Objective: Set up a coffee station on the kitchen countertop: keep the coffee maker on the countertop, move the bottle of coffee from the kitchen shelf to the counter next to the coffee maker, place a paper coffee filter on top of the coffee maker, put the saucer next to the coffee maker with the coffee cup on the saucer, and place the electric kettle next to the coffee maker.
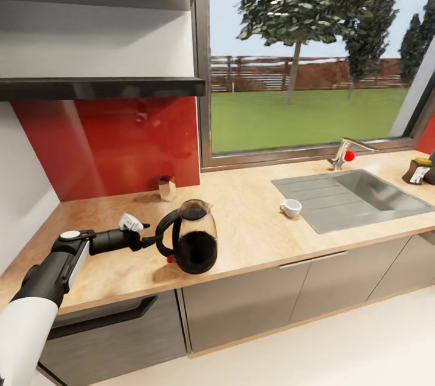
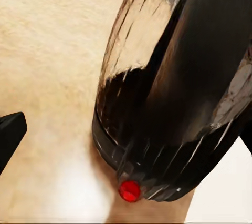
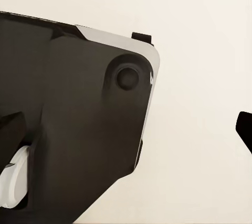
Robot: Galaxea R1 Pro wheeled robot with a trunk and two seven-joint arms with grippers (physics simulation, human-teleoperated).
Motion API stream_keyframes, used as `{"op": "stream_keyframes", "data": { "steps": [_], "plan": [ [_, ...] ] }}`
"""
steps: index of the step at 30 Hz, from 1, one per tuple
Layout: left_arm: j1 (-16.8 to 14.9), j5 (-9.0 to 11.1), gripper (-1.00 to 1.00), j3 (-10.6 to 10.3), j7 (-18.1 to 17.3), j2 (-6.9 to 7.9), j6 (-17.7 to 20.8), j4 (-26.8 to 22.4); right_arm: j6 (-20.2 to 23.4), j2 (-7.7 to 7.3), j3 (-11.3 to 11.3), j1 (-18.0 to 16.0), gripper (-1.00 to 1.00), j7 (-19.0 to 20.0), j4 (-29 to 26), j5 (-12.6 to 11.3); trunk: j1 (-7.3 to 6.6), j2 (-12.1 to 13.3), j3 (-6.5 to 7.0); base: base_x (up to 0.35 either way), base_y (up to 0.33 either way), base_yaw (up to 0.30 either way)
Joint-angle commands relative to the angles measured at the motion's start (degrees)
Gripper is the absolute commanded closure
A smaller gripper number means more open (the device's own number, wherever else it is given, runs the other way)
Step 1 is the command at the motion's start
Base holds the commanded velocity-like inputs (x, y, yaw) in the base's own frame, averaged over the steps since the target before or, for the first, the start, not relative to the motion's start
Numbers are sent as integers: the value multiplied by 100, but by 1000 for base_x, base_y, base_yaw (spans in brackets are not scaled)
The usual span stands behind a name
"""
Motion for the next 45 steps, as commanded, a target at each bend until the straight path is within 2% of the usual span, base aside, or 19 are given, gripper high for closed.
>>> {"op": "stream_keyframes", "data": {
  "steps": [1, 30, 31, 45],
  "plan": [
    [-6, -44, -100, 19, -35, -4, 44, 24, -14, -2, 0, -4, -100, 13, 2, 42, 4, -13, -12, 22, 0, 0],
    [3, -34, -100, 2, -34, -17, 39, 102, -15, -2, 0, -4, -100, 13, 2, 42, 4, -13, -12, 40, -25, 0],
    [3, -38, 100, 2, -34, -18, 37, 102, -18, -2, 0, -4, -100, 13, 2, 42, 4, -13, -12, 0, 0, 0],
    [3, -3, 100, 10, -43, -14, 42, 97, -23, -2, 0, -4, -100, 13, 2, 42, 4, -13, -12, 0, 0, 0]
  ]
}}
